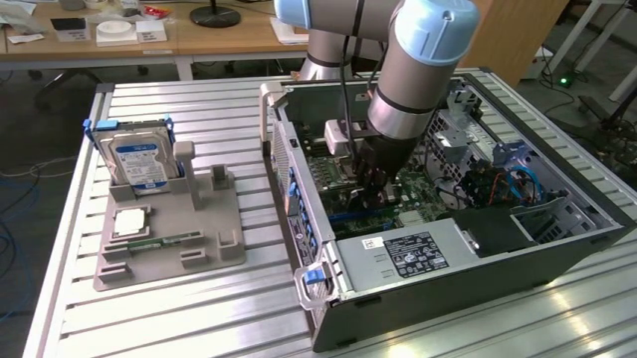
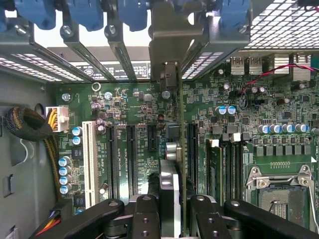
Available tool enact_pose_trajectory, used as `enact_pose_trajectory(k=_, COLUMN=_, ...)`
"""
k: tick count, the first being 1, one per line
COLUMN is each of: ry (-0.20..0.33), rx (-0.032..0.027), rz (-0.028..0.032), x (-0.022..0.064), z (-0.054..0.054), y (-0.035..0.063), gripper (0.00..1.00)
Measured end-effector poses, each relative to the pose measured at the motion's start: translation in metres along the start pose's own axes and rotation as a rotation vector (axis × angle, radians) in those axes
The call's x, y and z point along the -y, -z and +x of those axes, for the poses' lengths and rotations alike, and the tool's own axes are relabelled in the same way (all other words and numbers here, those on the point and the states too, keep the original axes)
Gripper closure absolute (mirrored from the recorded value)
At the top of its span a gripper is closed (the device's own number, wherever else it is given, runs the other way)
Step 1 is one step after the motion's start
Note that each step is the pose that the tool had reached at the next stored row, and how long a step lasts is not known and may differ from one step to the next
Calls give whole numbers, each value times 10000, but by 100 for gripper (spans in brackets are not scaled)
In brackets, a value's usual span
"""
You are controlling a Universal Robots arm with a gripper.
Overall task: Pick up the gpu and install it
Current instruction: 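Insert the gpu into the slot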
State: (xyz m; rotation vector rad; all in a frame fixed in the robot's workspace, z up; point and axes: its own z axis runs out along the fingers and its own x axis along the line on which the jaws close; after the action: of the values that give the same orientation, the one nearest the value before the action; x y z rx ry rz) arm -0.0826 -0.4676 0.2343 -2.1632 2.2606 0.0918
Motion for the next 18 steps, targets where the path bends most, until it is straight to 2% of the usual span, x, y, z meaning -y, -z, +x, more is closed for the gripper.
enact_pose_trajectory(k=18, ry=-1, rx=2, rz=0, x=0, z=-4, y=-25, gripper=71)
